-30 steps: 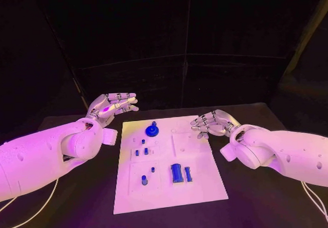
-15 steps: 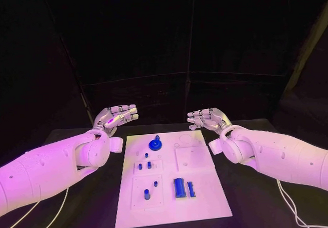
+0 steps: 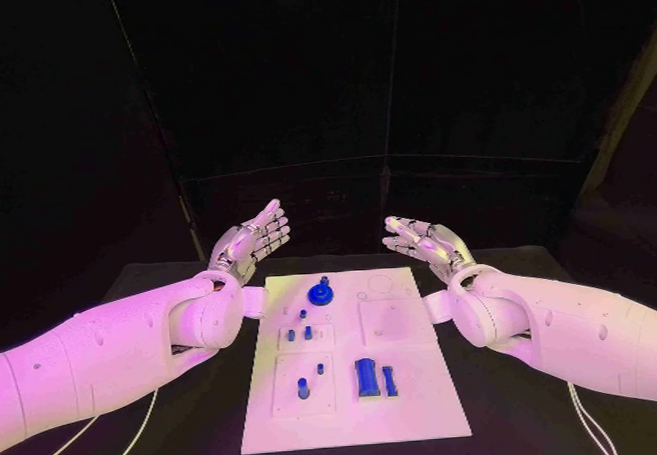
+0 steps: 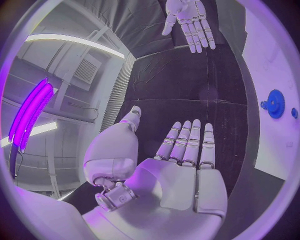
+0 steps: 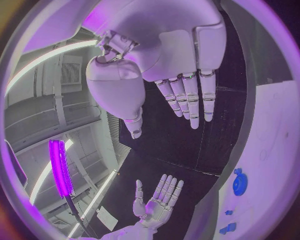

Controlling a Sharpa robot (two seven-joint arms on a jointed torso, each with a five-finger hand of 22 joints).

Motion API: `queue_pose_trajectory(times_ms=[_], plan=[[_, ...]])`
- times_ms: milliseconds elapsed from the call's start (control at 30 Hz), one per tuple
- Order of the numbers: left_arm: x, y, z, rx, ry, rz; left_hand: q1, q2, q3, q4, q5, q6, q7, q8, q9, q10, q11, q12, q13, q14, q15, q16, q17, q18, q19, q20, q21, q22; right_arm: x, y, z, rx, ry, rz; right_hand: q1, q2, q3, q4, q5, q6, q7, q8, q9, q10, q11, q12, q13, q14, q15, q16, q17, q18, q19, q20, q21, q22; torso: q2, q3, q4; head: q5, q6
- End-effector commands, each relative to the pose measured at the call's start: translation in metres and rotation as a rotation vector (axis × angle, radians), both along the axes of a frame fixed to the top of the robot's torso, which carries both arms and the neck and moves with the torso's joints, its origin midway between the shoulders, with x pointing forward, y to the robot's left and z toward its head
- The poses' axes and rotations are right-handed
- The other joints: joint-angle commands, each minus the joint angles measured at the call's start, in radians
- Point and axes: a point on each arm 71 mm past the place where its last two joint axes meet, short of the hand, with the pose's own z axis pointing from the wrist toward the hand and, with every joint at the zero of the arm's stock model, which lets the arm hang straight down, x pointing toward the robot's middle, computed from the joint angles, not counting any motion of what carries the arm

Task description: Assemble the parts on the task board

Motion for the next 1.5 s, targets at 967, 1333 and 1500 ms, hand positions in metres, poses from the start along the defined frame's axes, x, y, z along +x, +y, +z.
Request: queue_pose_trajectory(times_ms=[967,1333,1500], plan=[[-0.046,-0.018,-0.001,0.148,-0.036,0.169,-0.587,0.005,-0.136,0.001,-0.027,-0.427,-0.094,-0.01,-0.006,-0.441,-0.104,-0.012,-0.006,-0.413,-0.084,-0.104,-0.008,-0.115,-0.313,-0.157,-0.008,-0.214,-0.042,0.007,0.012,0.108,0.026,-0.231,-0.685,-0.029,0.134,-0.005,-0.112,-0.401,-0.112,-0.008,-0.019,-0.453,-0.057,-0.011,-0.006,-0.491,-0.007,-0.299,-0.172,-0.116,-0.43,-0.119,-0.038,-0.063,-0.012,0.0045,-0.0011,0.003,0.0],[-0.046,-0.018,-0.001,0.148,-0.036,0.169,-0.641,0.005,-0.136,0.001,-0.027,-0.467,-0.094,-0.01,-0.006,-0.483,-0.104,-0.012,-0.006,-0.45,-0.084,-0.104,-0.008,-0.115,-0.397,-0.157,-0.008,-0.214,-0.042,0.007,0.012,0.108,0.026,-0.231,-0.75,-0.029,0.134,-0.005,-0.112,-0.438,-0.112,-0.008,-0.019,-0.497,-0.057,-0.011,-0.006,-0.536,-0.007,-0.299,-0.172,-0.116,-0.47,-0.119,-0.038,-0.063,-0.012,0.0045,-0.0011,0.003,0.0],[-0.046,-0.018,-0.001,0.148,-0.036,0.169,-0.742,0.005,-0.136,0.001,-0.027,-0.54,-0.094,-0.01,-0.006,-0.558,-0.104,-0.012,-0.006,-0.523,-0.084,-0.104,-0.008,-0.115,-0.397,-0.157,-0.008,-0.214,-0.042,0.007,0.012,0.108,0.026,-0.231,-0.869,-0.029,0.134,-0.005,-0.112,-0.509,-0.112,-0.008,-0.019,-0.576,-0.057,-0.011,-0.006,-0.621,-0.007,-0.299,-0.172,-0.116,-0.545,-0.119,-0.038,-0.063,-0.012,0.0045,-0.0011,0.003,0.0]])
